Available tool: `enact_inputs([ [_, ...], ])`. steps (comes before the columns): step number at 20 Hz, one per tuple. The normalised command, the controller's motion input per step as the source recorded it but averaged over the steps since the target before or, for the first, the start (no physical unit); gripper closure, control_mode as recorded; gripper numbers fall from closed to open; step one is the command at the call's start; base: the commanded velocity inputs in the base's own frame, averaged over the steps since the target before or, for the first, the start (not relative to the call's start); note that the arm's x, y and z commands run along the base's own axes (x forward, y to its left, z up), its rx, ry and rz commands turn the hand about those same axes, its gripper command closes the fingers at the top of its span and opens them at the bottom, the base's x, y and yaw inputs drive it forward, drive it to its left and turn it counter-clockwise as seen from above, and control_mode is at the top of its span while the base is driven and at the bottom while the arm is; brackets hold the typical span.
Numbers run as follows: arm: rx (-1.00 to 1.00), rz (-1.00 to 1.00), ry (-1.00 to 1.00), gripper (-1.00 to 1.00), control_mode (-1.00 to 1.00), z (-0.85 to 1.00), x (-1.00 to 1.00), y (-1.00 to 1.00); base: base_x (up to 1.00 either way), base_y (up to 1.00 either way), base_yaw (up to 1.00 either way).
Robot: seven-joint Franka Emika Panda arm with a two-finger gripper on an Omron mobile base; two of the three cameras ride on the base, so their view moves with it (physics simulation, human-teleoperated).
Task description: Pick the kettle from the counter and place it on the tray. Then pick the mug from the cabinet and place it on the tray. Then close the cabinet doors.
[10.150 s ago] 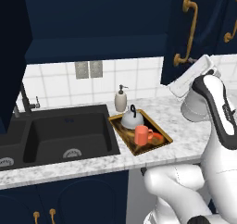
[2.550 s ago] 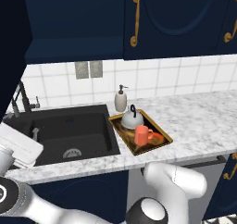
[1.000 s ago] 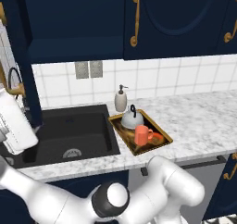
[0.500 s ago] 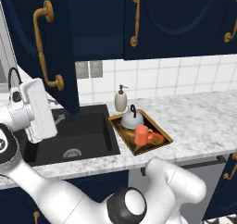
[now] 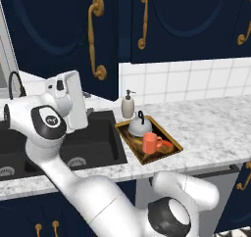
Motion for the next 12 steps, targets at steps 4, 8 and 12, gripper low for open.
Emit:
enact_inputs([
  [4,0.13,0.20,0.04,-1.00,-1.00,0.35,0.74,-0.56,0.00,0.00,0.00],
  [8,0.13,0.22,0.05,-1.00,-1.00,0.39,0.80,-0.45,0.00,0.00,0.00],
  [12,0.13,0.21,0.08,-1.00,-1.00,0.36,0.90,-0.34,0.00,0.00,0.00],
])
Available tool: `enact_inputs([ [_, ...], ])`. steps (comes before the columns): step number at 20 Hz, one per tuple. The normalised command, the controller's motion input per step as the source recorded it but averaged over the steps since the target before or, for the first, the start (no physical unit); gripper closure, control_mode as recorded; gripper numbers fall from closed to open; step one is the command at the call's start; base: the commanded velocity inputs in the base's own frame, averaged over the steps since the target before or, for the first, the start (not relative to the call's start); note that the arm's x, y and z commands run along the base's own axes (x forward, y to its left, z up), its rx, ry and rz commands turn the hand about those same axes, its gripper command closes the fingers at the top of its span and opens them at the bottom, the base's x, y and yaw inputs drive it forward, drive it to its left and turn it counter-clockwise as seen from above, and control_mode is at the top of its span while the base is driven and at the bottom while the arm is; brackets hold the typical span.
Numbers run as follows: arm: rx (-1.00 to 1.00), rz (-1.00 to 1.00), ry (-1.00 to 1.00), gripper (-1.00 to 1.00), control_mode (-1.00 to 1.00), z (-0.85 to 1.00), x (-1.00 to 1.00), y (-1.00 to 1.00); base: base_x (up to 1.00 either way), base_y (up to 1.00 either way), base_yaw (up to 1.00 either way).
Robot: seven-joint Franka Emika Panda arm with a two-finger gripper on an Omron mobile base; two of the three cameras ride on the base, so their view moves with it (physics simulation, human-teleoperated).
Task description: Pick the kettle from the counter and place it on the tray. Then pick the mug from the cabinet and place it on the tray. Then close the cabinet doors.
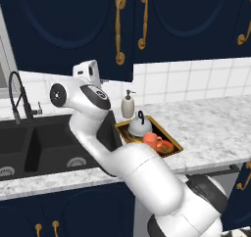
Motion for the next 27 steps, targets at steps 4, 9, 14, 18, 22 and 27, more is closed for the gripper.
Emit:
enact_inputs([
  [4,0.12,0.18,0.09,-1.00,-1.00,0.36,0.96,-0.16,0.00,0.00,0.00],
  [9,0.11,0.17,0.08,-1.00,-1.00,0.31,1.00,-0.05,0.00,0.00,0.00],
  [14,0.07,0.15,0.12,-1.00,-1.00,0.15,0.98,0.00,0.00,0.00,0.00],
  [18,0.02,0.14,0.14,-1.00,-1.00,-0.01,0.91,0.00,0.00,0.00,0.00],
  [22,0.00,0.12,0.12,-1.00,-1.00,-0.04,0.65,0.00,0.00,0.00,0.00],
  [27,-0.02,0.05,0.10,-1.00,-1.00,0.00,0.29,0.01,0.00,0.00,0.00],
])
